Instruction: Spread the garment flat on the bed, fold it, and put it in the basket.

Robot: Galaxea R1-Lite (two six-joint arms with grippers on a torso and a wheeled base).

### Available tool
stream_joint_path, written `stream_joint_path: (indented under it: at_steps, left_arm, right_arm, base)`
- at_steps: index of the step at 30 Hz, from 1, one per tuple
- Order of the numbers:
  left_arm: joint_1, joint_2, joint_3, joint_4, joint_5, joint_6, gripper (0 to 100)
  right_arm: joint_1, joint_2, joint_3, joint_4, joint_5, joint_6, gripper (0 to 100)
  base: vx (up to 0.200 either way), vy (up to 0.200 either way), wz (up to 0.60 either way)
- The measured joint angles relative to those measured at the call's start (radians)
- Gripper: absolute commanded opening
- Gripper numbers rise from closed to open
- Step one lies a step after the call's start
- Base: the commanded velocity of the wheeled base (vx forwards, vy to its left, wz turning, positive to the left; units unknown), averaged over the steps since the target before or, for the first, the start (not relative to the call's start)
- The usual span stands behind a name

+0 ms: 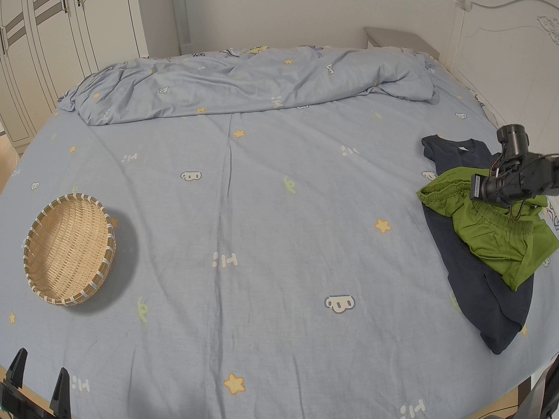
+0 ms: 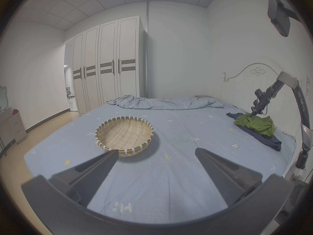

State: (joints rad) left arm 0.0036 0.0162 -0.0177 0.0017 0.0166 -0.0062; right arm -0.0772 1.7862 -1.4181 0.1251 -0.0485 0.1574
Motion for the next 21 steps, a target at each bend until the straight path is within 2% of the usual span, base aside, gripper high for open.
stream_joint_path:
  at_steps: [7,10,16,21]
  left_arm:
    - [0.0,0.0,0.0,0.0,0.0,0.0,100]
    - [0.0,0.0,0.0,0.0,0.0,0.0,100]
    - [0.001,0.0,0.0,0.0,0.0,0.0,100]
    - [0.0,0.0,0.0,0.0,0.0,0.0,100]
  right_arm:
    - [0.04,-0.149,-0.197,0.388,0.232,0.167,0]
    - [0.096,-0.208,-0.254,0.48,0.274,0.201,0]
    - [0.307,-0.295,-0.238,0.483,0.295,0.23,0]
    - [0.487,-0.331,-0.172,0.377,0.3,0.241,0]
  base:
    - [0.0,0.0,0.0]
    - [0.0,0.0,0.0]
    - [0.0,0.0,0.0]
    - [0.0,0.0,0.0]
